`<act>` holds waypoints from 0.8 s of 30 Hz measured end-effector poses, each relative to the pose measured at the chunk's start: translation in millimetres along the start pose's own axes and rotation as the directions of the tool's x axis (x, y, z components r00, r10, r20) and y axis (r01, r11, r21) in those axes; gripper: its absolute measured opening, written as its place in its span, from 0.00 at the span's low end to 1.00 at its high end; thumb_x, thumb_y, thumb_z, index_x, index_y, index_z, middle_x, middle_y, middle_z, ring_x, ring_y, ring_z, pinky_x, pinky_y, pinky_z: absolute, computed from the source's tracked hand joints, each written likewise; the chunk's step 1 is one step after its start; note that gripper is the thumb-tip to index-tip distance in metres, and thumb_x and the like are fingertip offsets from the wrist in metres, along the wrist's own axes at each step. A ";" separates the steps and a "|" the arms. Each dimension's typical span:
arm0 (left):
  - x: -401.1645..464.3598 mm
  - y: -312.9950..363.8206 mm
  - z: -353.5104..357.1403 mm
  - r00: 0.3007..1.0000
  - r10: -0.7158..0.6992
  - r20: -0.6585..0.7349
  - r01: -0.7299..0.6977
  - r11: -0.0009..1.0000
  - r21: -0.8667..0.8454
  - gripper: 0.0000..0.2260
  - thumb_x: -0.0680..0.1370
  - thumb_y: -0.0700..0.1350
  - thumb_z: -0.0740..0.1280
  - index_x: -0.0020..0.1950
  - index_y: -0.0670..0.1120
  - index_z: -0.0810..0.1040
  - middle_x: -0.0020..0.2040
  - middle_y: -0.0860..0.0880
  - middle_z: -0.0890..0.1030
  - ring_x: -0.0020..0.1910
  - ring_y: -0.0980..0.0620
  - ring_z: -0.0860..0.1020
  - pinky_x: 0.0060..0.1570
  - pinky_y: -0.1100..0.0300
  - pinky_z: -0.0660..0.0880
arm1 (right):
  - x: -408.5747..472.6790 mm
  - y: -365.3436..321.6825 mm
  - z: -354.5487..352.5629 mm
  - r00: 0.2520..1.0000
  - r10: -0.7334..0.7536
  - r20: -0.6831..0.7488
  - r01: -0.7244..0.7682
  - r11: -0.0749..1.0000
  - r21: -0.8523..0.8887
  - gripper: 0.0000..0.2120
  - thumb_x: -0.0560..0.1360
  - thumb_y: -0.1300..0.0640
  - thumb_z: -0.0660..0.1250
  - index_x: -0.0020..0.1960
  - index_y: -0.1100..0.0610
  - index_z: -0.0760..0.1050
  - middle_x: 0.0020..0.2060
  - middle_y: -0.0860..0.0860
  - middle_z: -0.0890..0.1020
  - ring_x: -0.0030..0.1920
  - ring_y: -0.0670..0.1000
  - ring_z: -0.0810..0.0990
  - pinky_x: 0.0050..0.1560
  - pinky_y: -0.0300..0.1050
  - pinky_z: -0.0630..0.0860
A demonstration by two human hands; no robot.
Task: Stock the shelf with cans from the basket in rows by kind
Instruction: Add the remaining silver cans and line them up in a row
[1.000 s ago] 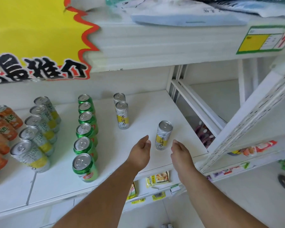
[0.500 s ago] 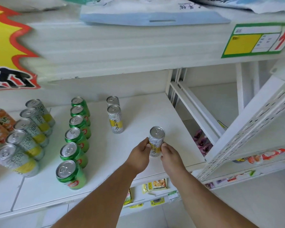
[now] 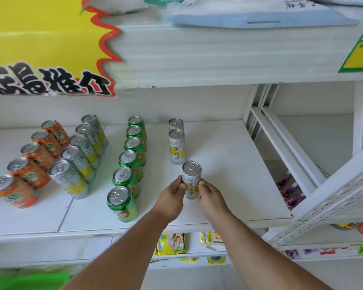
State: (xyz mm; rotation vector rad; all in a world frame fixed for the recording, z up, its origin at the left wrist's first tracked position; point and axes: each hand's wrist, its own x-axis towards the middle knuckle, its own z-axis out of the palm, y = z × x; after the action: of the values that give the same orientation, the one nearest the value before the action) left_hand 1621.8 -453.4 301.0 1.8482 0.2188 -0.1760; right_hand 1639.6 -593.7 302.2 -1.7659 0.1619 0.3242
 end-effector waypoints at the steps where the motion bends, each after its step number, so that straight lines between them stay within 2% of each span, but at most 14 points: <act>1: -2.0 -2.2 -4.5 1.000 -0.007 -0.013 0.007 1.000 -0.007 0.14 0.85 0.50 0.56 0.62 0.71 0.70 0.61 0.66 0.77 0.64 0.57 0.75 0.69 0.58 0.68 | 0.4 -0.3 5.0 1.000 -0.003 0.016 0.003 1.000 -0.001 0.15 0.87 0.51 0.54 0.63 0.48 0.79 0.60 0.49 0.81 0.59 0.49 0.78 0.59 0.42 0.69; 3: -4.1 -7.9 -11.8 1.000 -0.004 -0.029 0.004 1.000 -0.004 0.15 0.84 0.53 0.56 0.60 0.76 0.71 0.61 0.68 0.78 0.64 0.60 0.75 0.70 0.55 0.68 | 0.8 -1.0 13.4 0.999 0.004 0.033 -0.003 1.000 -0.012 0.17 0.87 0.50 0.54 0.69 0.50 0.77 0.62 0.48 0.80 0.62 0.48 0.77 0.62 0.41 0.69; 5: -6.3 -13.1 -16.5 0.999 0.011 -0.046 -0.012 1.000 -0.020 0.16 0.80 0.56 0.56 0.61 0.78 0.71 0.64 0.65 0.78 0.66 0.60 0.74 0.71 0.50 0.69 | 0.8 -2.0 18.5 0.999 0.009 0.047 -0.008 1.000 -0.020 0.18 0.87 0.51 0.54 0.71 0.51 0.76 0.61 0.47 0.79 0.64 0.48 0.77 0.64 0.42 0.69; 8: -11.0 -15.0 -20.4 0.998 0.012 -0.060 -0.015 0.998 -0.053 0.15 0.83 0.54 0.57 0.65 0.72 0.71 0.64 0.64 0.78 0.67 0.59 0.74 0.73 0.50 0.67 | 2.7 -0.2 20.1 0.998 0.019 0.067 -0.018 1.000 -0.017 0.16 0.87 0.50 0.55 0.67 0.48 0.78 0.60 0.47 0.80 0.59 0.47 0.78 0.65 0.44 0.71; 10: -15.4 -14.9 -21.0 0.997 -0.019 -0.077 0.013 0.997 -0.076 0.15 0.85 0.49 0.56 0.67 0.67 0.70 0.60 0.68 0.76 0.66 0.57 0.74 0.73 0.52 0.67 | 4.5 3.1 18.8 0.998 0.019 0.061 -0.019 1.000 0.004 0.14 0.87 0.49 0.55 0.63 0.48 0.78 0.56 0.46 0.80 0.55 0.47 0.76 0.64 0.44 0.71; 12: -18.6 -16.1 -20.8 0.997 -0.023 -0.074 0.017 0.997 -0.079 0.15 0.85 0.49 0.57 0.67 0.66 0.71 0.59 0.70 0.75 0.66 0.58 0.73 0.73 0.53 0.67 | 4.7 6.4 16.1 0.999 0.014 0.035 -0.014 1.000 0.001 0.16 0.87 0.48 0.56 0.67 0.49 0.77 0.52 0.45 0.77 0.53 0.47 0.73 0.65 0.46 0.71; 14: -19.2 -20.8 -18.8 0.998 -0.030 -0.058 0.026 0.997 -0.078 0.15 0.85 0.50 0.57 0.66 0.68 0.71 0.62 0.68 0.76 0.68 0.59 0.73 0.74 0.52 0.66 | 3.6 8.4 13.7 0.999 -0.005 0.033 0.005 1.000 -0.015 0.14 0.87 0.48 0.55 0.64 0.48 0.78 0.44 0.41 0.76 0.48 0.45 0.73 0.58 0.44 0.72; 16: -17.6 -25.7 -17.9 0.998 -0.032 -0.063 0.026 0.996 -0.091 0.16 0.85 0.51 0.58 0.71 0.65 0.71 0.65 0.64 0.76 0.69 0.59 0.72 0.74 0.51 0.66 | 2.4 8.6 13.7 0.998 -0.024 0.050 0.026 0.999 -0.043 0.13 0.87 0.50 0.55 0.58 0.48 0.79 0.38 0.40 0.76 0.41 0.43 0.73 0.49 0.40 0.70; 18: -16.0 -28.0 -16.8 0.998 -0.031 -0.060 0.026 0.996 -0.091 0.18 0.84 0.52 0.59 0.74 0.61 0.69 0.68 0.61 0.76 0.70 0.59 0.71 0.74 0.50 0.65 | 1.6 7.6 15.5 0.996 -0.056 0.069 0.060 0.997 -0.058 0.13 0.87 0.52 0.55 0.58 0.48 0.79 0.43 0.40 0.80 0.43 0.39 0.76 0.48 0.34 0.70; 20: -12.8 -31.9 -16.4 0.998 -0.033 -0.051 0.029 0.997 -0.075 0.21 0.82 0.57 0.59 0.76 0.60 0.67 0.70 0.60 0.74 0.71 0.59 0.70 0.75 0.50 0.65 | 1.8 7.5 18.8 0.993 -0.077 0.085 0.082 0.995 -0.062 0.14 0.87 0.53 0.55 0.62 0.47 0.79 0.53 0.42 0.82 0.52 0.39 0.79 0.52 0.29 0.69; 22: -7.6 -36.5 -17.0 0.998 -0.048 -0.043 0.044 0.996 -0.074 0.27 0.78 0.62 0.59 0.77 0.61 0.65 0.72 0.61 0.73 0.72 0.60 0.68 0.75 0.49 0.64 | 3.0 6.8 21.8 0.993 -0.076 0.090 0.081 0.995 -0.059 0.16 0.87 0.52 0.55 0.69 0.52 0.78 0.61 0.45 0.82 0.62 0.43 0.78 0.58 0.33 0.69; 24: -2.5 -38.7 -17.5 0.998 -0.043 -0.048 0.039 0.996 -0.080 0.27 0.78 0.62 0.59 0.77 0.61 0.65 0.72 0.61 0.73 0.72 0.61 0.69 0.75 0.49 0.64 | 7.1 5.2 23.3 0.992 -0.080 0.096 0.086 0.994 -0.062 0.18 0.87 0.51 0.55 0.74 0.53 0.75 0.67 0.46 0.79 0.67 0.44 0.76 0.64 0.36 0.67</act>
State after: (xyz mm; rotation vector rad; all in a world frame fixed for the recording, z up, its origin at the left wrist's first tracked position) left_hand 1610.3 -426.0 270.5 1.7721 0.2942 -0.1481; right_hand 1641.8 -571.7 290.7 -1.8131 0.0109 0.3540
